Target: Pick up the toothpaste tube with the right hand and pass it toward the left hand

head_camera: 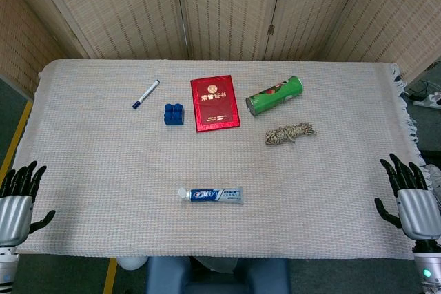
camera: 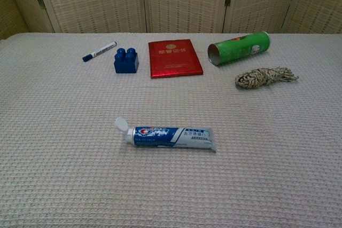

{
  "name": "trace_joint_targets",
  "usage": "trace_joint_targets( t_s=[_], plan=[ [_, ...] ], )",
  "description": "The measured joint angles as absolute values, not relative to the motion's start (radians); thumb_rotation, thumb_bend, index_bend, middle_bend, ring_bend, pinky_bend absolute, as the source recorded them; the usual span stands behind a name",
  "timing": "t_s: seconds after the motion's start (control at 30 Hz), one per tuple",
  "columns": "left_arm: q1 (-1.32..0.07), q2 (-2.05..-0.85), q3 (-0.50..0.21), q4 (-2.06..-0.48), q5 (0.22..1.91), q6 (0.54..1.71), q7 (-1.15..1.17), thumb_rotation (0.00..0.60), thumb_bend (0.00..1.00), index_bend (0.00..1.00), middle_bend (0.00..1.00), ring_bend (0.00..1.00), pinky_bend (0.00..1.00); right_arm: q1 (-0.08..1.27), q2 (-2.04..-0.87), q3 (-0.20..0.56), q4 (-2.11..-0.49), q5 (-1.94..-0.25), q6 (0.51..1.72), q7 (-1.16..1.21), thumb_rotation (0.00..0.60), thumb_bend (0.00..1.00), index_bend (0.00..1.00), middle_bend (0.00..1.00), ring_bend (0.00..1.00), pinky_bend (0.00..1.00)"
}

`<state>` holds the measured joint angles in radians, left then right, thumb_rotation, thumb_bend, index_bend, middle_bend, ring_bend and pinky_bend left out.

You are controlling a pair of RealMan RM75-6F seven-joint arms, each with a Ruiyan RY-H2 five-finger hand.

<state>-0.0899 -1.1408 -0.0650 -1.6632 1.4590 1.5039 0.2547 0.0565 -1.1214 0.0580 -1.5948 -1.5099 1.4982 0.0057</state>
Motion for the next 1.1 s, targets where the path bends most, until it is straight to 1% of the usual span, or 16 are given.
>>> trace_joint_targets(
  t_s=[0.7, 0.9, 1.1],
  plan=[
    [-0.088, -1.135, -0.06, -1.688, 1.458, 1.505, 0.269, 0.6, 0.25, 0.02, 0.05, 0.05, 0.0, 0.086, -1.121, 0.052, -1.6, -1.554, 1.474, 0.012, 0.6, 0.43, 0.0, 0.04, 0.11, 0.04],
    [-0.09, -1.128, -0.06, -1.701, 1.457, 1.502, 0.277, 0.6, 0.25, 0.02, 0.05, 0.05, 0.0, 0.139, -1.112, 0.049, -1.657, -1.606, 1.42, -0.019, 0.6, 0.43, 0.0, 0.05, 0.13, 0.05],
    [-0.094, -1.123, -0.059, -1.713, 1.469, 1.503, 0.285, 0.6, 0.25, 0.02, 0.05, 0.05, 0.0, 0.226, -1.098, 0.053, -1.754, -1.64, 1.304, -0.06, 0.6, 0.43, 0.0, 0.05, 0.14, 0.07]
  ],
)
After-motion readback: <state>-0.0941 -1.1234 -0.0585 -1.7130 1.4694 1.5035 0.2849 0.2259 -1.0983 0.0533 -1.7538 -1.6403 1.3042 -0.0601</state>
